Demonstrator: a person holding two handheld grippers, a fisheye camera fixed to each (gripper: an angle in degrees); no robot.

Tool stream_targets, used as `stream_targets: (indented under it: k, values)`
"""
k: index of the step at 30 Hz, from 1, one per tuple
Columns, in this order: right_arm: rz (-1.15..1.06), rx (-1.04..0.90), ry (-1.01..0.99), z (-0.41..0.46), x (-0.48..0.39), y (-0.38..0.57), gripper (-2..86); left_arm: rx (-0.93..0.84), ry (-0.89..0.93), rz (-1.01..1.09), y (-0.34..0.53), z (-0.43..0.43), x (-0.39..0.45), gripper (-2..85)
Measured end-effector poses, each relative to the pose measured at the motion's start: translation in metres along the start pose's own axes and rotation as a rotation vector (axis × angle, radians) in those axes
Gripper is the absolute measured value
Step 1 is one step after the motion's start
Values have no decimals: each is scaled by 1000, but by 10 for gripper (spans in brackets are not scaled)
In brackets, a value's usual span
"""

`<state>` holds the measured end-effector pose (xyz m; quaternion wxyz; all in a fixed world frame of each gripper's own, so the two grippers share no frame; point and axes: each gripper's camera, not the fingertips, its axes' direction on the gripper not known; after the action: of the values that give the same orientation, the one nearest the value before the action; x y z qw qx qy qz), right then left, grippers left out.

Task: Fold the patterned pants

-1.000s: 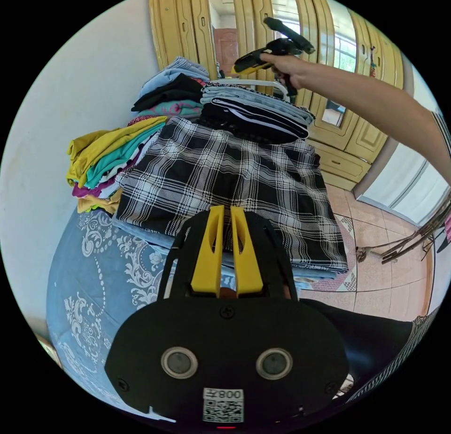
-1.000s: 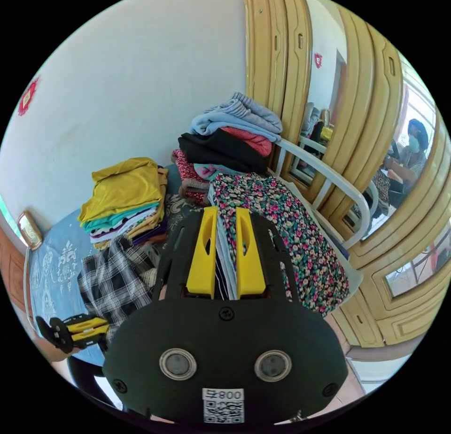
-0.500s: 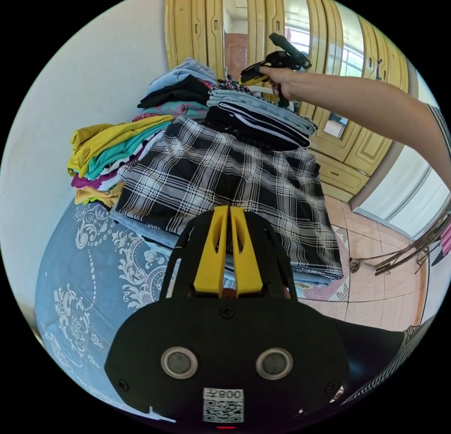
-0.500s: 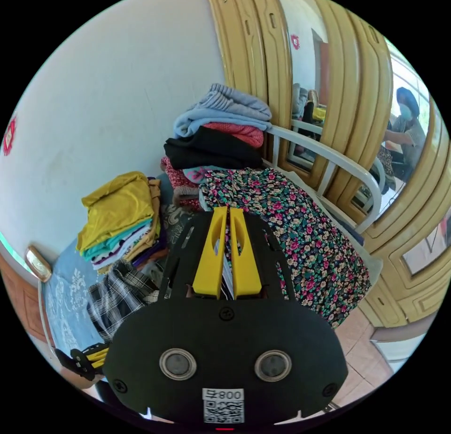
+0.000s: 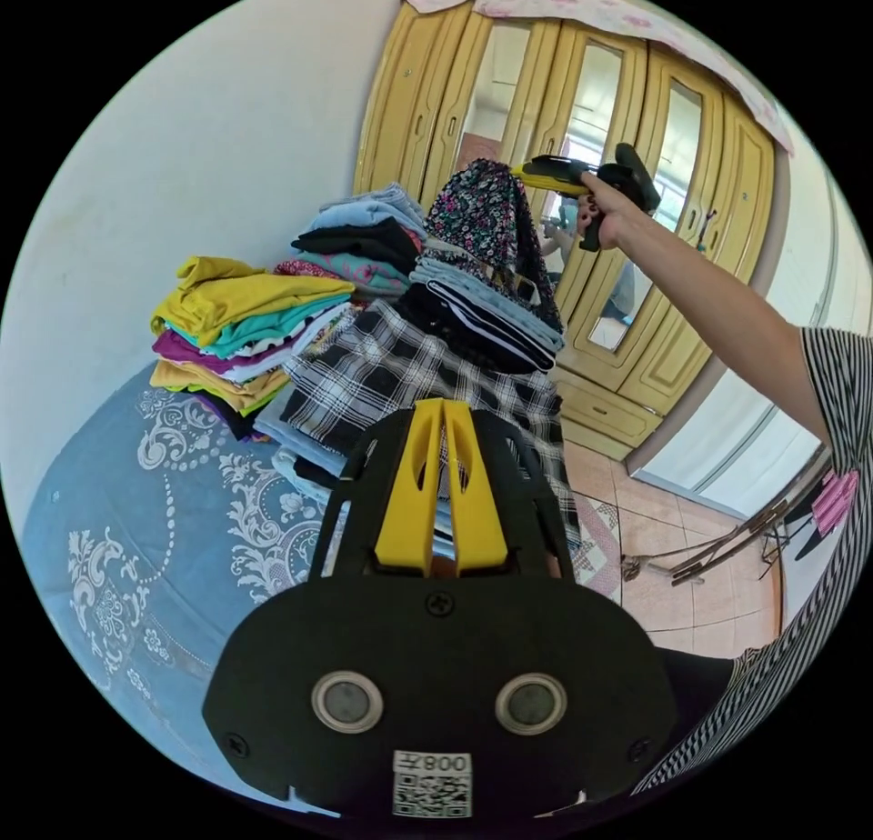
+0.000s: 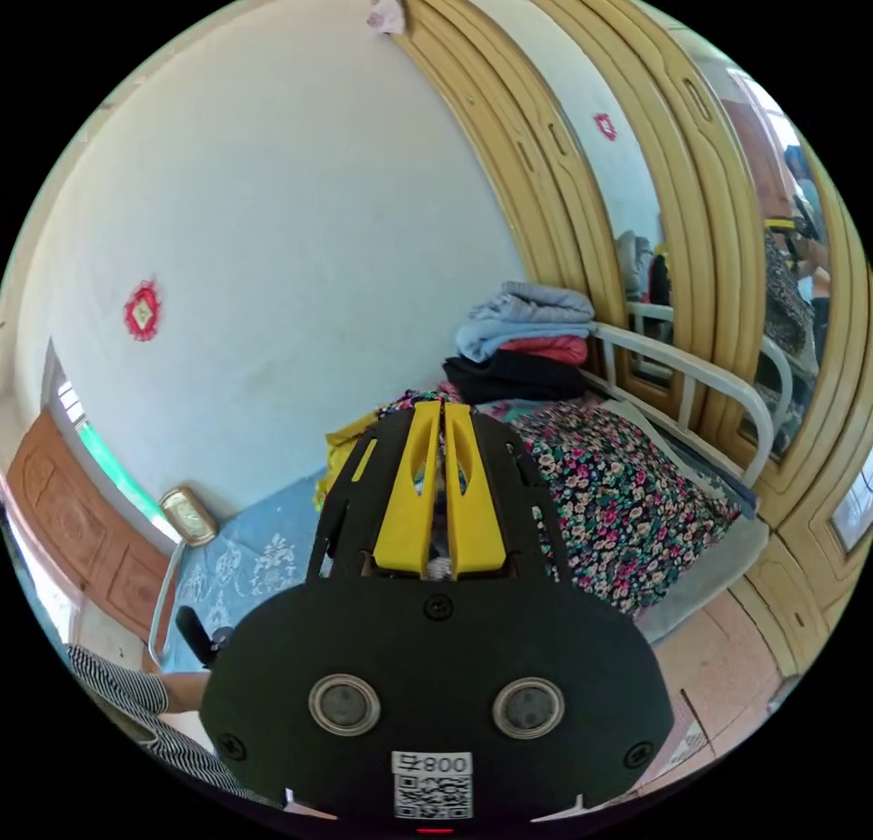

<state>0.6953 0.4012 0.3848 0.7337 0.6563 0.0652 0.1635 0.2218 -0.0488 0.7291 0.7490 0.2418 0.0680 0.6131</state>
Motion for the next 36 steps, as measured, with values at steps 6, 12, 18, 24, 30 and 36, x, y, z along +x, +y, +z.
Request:
stream_targets:
  k: [6, 12, 18, 24, 30, 36]
  values:
    - [-159, 64, -190, -69, -72, -14, 2, 123, -5, -48, 13, -85, 16, 4]
    - [-289, 99, -355, -128, -149, -14, 2, 279, -2, -61, 25, -190, 43, 16]
    - [-352, 129, -545, -182, -212, -5, 2, 372, -135, -94, 61, -294, 74, 50]
    - [-408, 95, -728, -217, -271, 22, 2, 296, -310, -166, 133, -373, 105, 92]
    - [-433, -20, -875, -223, -321, 65, 2, 215, -475, -257, 219, -443, 140, 108]
    - [-370, -144, -1085, -215, -361, 108, 3, 164, -517, -248, 284, -479, 213, 104]
